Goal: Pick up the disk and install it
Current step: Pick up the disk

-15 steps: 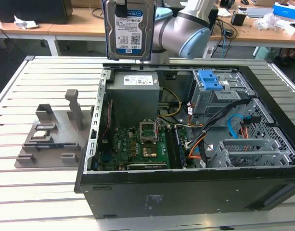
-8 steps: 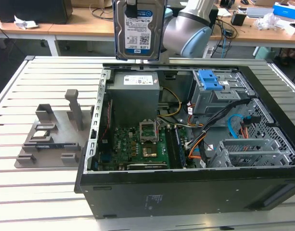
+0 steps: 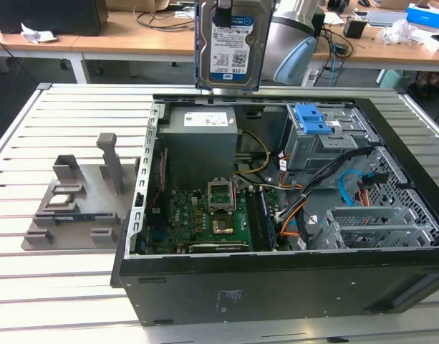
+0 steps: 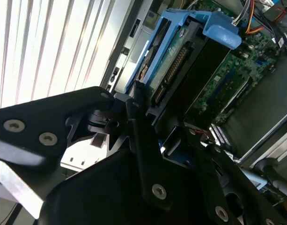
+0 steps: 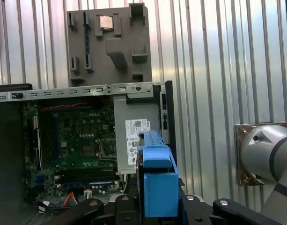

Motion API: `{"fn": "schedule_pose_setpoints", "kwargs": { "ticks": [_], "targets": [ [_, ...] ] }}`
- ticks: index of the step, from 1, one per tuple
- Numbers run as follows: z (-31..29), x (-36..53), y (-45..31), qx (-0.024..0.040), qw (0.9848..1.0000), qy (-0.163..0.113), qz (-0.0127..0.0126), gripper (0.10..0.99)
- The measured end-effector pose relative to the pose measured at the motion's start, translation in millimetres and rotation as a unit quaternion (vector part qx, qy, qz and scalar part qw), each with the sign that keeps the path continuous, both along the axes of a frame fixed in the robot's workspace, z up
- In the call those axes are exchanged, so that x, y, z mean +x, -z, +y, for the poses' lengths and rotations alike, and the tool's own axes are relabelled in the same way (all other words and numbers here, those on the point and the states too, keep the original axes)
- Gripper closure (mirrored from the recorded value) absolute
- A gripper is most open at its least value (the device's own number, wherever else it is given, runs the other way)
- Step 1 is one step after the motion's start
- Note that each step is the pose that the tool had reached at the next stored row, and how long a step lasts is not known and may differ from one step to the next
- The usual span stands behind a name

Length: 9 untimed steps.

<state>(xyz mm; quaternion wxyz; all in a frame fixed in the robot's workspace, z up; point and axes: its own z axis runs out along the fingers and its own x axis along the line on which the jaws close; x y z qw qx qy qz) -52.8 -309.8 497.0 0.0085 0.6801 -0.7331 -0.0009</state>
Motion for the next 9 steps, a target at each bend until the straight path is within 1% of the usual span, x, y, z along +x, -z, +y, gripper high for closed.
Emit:
{"fn": "schedule_pose_setpoints", "kwargs": {
  "ticks": [1,4,6,9],
  "targets": [
    [0.0,3.9,0.0,0.0,1.0,0.0,0.0,0.722],
    [0.0,11.7,0.0,0.0,1.0,0.0,0.0,0.722],
    [0.0,15.8,0.0,0.0,1.0,0.0,0.0,0.722],
    [0.0,19.5,0.0,0.0,1.0,0.0,0.0,0.722]
  ]
}}
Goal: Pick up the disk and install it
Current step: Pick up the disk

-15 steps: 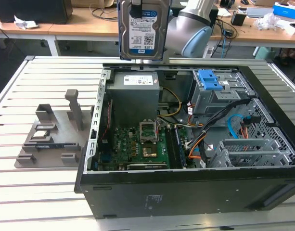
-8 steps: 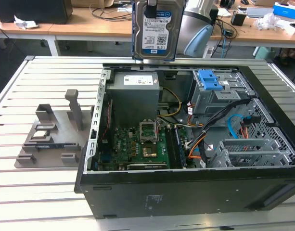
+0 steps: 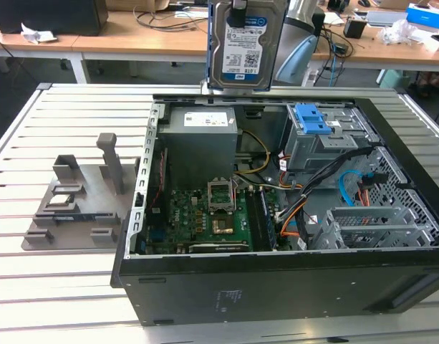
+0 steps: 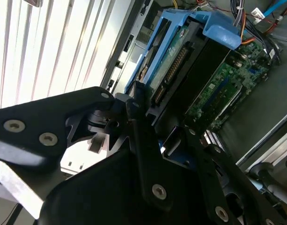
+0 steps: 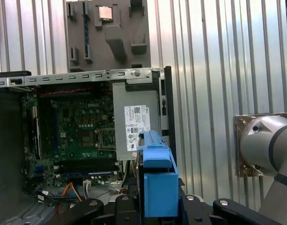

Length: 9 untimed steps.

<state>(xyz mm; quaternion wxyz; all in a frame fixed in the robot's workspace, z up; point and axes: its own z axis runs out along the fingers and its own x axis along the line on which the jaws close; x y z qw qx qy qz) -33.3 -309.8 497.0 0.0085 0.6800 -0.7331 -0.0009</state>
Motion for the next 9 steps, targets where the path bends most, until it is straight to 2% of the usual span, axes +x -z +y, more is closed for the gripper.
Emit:
{"fn": "schedule_pose_setpoints", "kwargs": {
  "ticks": [4,9],
  "targets": [
    [-0.9,0.4,0.0,0.0,1.0,0.0,0.0,0.722],
    [-10.8,0.3,0.0,0.0,1.0,0.0,0.0,0.722]
  ]
}}
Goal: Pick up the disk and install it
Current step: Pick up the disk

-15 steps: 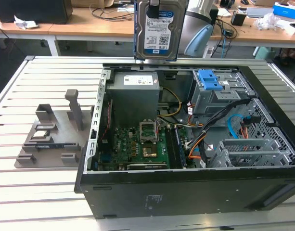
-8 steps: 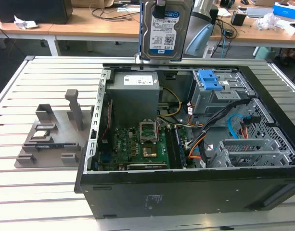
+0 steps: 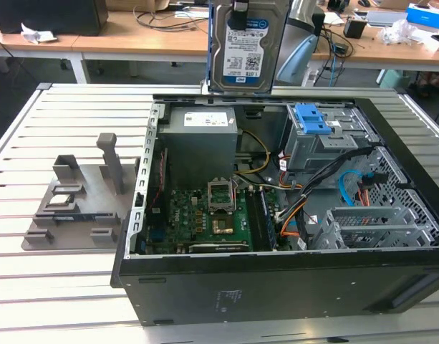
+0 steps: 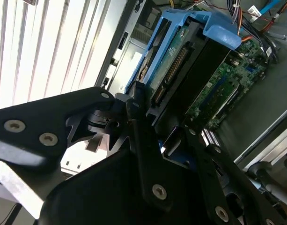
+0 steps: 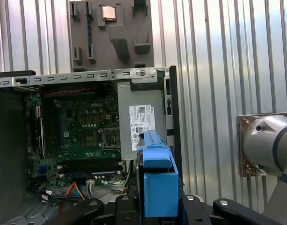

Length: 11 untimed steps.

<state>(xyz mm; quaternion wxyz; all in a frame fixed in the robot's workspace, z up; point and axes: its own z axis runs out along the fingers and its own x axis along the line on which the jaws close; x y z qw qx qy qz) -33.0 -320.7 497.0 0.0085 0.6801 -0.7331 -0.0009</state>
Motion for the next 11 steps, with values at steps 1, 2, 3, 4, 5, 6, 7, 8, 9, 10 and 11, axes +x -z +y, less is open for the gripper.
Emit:
{"fn": "schedule_pose_setpoints", "kwargs": {
  "ticks": [1,2,3,4,5,6,7,8,9,10,11],
  "targets": [
    [-3.1,0.0,0.1,0.0001,1.0,0.0,0.0,0.722],
    [-6.9,0.0,0.0,0.0,1.0,0.0,0.0,0.722],
    [-9.0,0.0,0.1,0.0001,1.0,0.0,0.0,0.722],
    [-11.0,0.0,0.0,0.0,1.0,0.0,0.0,0.722],
    [-14.2,0.0,0.0,0.0,1.0,0.0,0.0,0.722],
    [-17.7,0.0,0.0,0.0,1.0,0.0,0.0,0.722],
    [-20.2,0.0,0.0,0.0,1.0,0.0,0.0,0.722],
    [-21.9,0.0,0.0,0.0,1.0,0.0,0.0,0.722],
    [-24.1,0.0,0.1,0.0,1.0,0.0,0.0,0.722],
    [-25.5,0.0,0.1,0.0001,1.0,0.0,0.0,0.722],
    [-28.3,0.0,0.1,0.0,1.0,0.0,0.0,0.722]
  ]
}}
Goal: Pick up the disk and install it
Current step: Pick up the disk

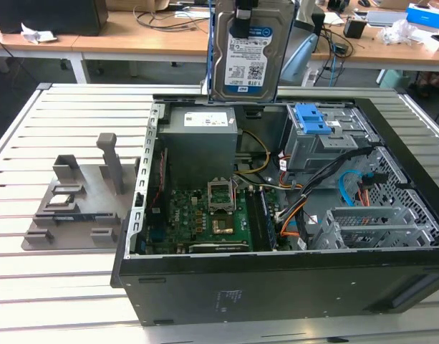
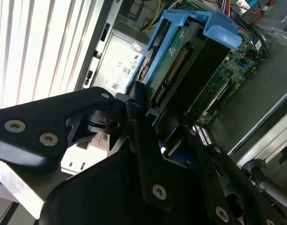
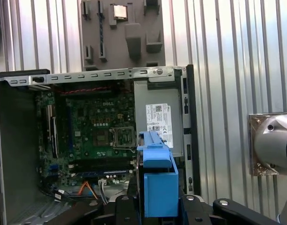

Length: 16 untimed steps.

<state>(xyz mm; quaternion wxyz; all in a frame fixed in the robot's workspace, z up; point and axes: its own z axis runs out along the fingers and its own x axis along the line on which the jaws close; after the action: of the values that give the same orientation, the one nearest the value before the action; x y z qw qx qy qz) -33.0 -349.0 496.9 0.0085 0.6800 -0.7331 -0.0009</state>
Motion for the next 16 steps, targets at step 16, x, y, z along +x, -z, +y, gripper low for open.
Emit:
{"fn": "schedule_pose_setpoints", "kwargs": {
  "ticks": [16],
  "targets": [
    [-40.7,0.0,0.3,0.0,1.0,0.0,0.0,0.722]
  ]
}}
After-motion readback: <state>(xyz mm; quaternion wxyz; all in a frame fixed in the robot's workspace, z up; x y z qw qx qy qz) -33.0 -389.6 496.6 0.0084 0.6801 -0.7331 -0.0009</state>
